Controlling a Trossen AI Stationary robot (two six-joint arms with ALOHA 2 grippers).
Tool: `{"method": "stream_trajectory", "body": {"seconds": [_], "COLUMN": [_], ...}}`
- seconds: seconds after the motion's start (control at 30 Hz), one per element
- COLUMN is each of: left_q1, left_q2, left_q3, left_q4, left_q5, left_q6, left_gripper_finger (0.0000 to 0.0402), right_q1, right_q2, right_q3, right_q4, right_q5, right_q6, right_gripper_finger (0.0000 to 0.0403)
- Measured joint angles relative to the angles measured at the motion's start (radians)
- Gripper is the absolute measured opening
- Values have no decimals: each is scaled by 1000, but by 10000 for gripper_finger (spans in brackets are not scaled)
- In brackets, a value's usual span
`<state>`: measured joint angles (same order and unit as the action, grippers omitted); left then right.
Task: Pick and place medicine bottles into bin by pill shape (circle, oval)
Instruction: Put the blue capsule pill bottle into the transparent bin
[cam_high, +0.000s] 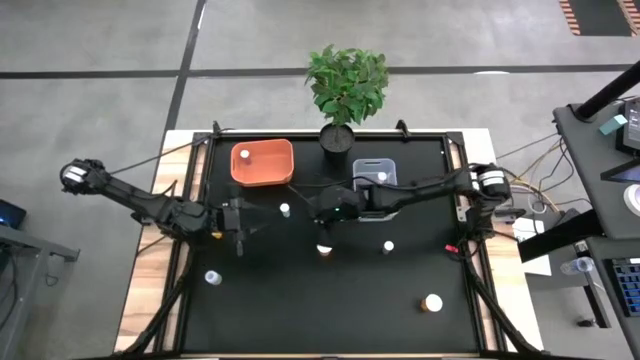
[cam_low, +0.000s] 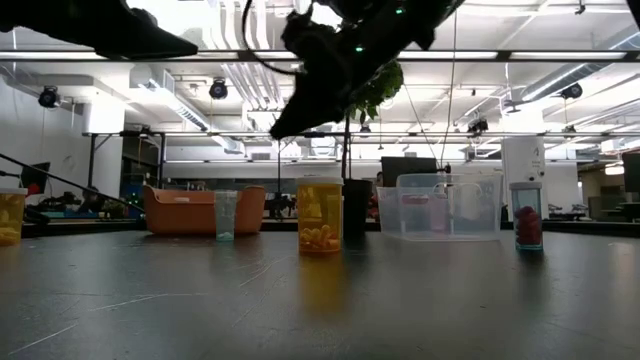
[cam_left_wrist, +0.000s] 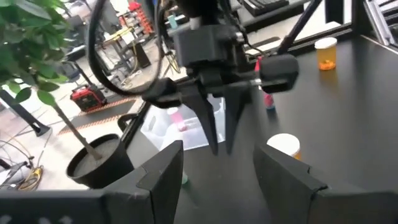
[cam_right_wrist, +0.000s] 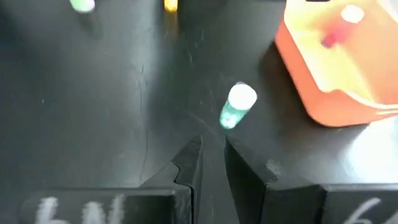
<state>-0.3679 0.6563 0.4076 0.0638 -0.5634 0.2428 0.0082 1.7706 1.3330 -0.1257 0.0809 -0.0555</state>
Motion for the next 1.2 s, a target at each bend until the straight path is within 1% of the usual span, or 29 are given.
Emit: {"method": "stream_trajectory", "body": {"seconds": [0.2, 0.4, 0.53, 0.83, 0.97, 1.2], "left_q1": [0, 0, 0, 0, 0, 0], "left_q2": [-24, -23, -20, -14, -11, -11], "left_q3": [-2, -2, -2, -2, -2, -2], "left_q4": [0, -5, -3, -1, -1, 3], "left_q5": [-14, -18, -19, -19, -19, -19], "left_q6": [0, 1, 2, 2, 2, 4], "left_gripper_finger": [178, 178, 178, 178, 178, 178], "right_q1": [-4, -19, -28, -35, -40, -48], "right_q2": [86, 140, 166, 210, 213, 212], "right_q3": [91, 160, 185, 194, 194, 194], "right_q4": [-19, -46, -49, -37, -12, 18], "right_q5": [1, 1, 1, 0, 1, 1], "right_q6": [-17, -7, -6, 4, 3, 3], "right_gripper_finger": [59, 59, 59, 61, 88, 166]}}
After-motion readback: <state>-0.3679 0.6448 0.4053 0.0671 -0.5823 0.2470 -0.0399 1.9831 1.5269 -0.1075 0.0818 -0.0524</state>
